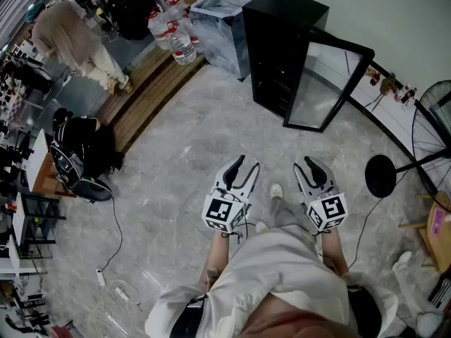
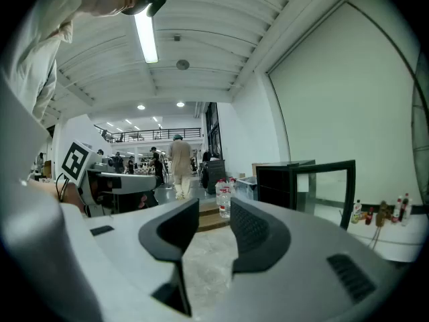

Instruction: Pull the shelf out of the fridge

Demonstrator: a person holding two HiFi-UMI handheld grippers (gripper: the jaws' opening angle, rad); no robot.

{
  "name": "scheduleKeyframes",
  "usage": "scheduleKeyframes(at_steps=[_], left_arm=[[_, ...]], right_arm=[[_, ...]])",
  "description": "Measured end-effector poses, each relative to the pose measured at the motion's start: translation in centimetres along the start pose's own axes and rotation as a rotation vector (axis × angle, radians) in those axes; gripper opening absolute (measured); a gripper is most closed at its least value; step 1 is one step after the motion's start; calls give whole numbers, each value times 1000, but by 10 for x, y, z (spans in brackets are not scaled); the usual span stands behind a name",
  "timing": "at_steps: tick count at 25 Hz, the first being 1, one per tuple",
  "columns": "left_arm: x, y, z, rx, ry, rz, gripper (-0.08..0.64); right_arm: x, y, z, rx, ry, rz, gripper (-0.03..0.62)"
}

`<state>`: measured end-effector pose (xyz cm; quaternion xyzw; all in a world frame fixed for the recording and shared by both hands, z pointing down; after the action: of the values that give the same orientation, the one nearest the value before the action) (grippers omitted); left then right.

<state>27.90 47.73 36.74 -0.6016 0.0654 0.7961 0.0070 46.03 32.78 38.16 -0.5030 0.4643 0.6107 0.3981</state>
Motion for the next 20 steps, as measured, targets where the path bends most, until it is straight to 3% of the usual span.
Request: scheduleKeyframes(at_steps=[9, 20], left_arm=[[-1, 16, -7, -12, 45, 14, 186], [23, 80, 39, 54, 63, 37, 186]], right_arm=[[-2, 18, -12, 18, 56, -45, 146], [11, 99, -60, 115, 57, -44, 167]])
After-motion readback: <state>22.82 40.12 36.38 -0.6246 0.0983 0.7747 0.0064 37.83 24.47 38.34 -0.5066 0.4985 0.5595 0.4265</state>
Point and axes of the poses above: the fingertips, and each gripper's own axes: y forward along the fingers, z to its left, x out of its top, the point moved 8 cm from there along -y, backward along the fingers, and after that the axes turned 9 degrees about -y, right-handed, at the moved point
